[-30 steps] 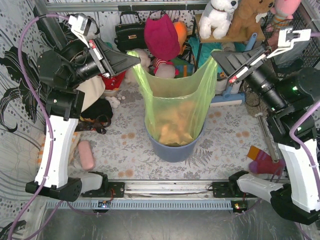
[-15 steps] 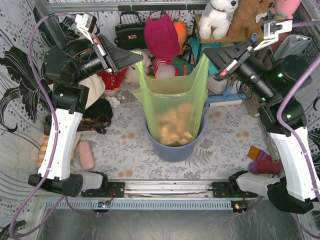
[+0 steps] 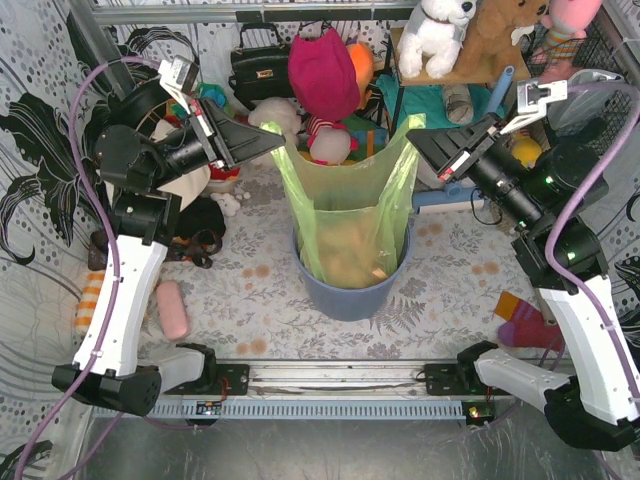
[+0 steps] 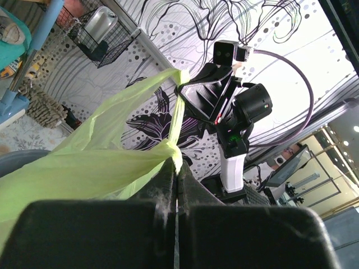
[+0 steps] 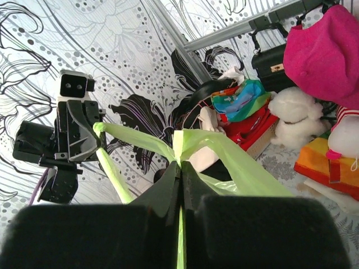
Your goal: Tie the trash bag
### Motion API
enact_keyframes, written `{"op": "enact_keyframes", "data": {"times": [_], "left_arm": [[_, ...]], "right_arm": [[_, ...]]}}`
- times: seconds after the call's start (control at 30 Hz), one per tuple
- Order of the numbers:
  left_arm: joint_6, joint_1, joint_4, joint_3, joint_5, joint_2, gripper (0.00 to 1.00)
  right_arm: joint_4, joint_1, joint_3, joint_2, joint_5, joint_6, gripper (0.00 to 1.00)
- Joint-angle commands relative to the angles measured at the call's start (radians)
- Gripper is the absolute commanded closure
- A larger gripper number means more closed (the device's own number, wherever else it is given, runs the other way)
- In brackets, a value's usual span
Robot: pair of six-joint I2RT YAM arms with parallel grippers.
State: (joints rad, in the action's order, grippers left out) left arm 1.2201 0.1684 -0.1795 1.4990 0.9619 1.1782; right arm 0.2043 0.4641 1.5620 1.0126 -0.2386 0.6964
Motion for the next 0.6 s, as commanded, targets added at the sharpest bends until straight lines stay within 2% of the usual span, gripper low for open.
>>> {"op": "enact_keyframes", "data": {"times": [0.0,0.13,0.23,0.57], "left_arm": [[0.027,-0.005,-0.080,0.085,0.007,0.019,1.00],[0.041,-0.005,-0.072,0.203,0.010,0.063,1.00],[0.041,-0.005,-0.062,0.229,0.014,0.069,1.00],[-0.034,-0.005,-0.005,0.029,-0.025,-0.003,1.00]], "right_arm": [[-0.041,0.000,0.082,0.034,0.007,-0.001,1.00],[-0.025,-0.001,0.237,0.094,-0.016,-0.025,1.00],[-0.026,0.001,0.256,0.103,-0.023,-0.027,1.00],[-0.085,0.000,-0.022,-0.006,0.000,0.041,1.00]]}}
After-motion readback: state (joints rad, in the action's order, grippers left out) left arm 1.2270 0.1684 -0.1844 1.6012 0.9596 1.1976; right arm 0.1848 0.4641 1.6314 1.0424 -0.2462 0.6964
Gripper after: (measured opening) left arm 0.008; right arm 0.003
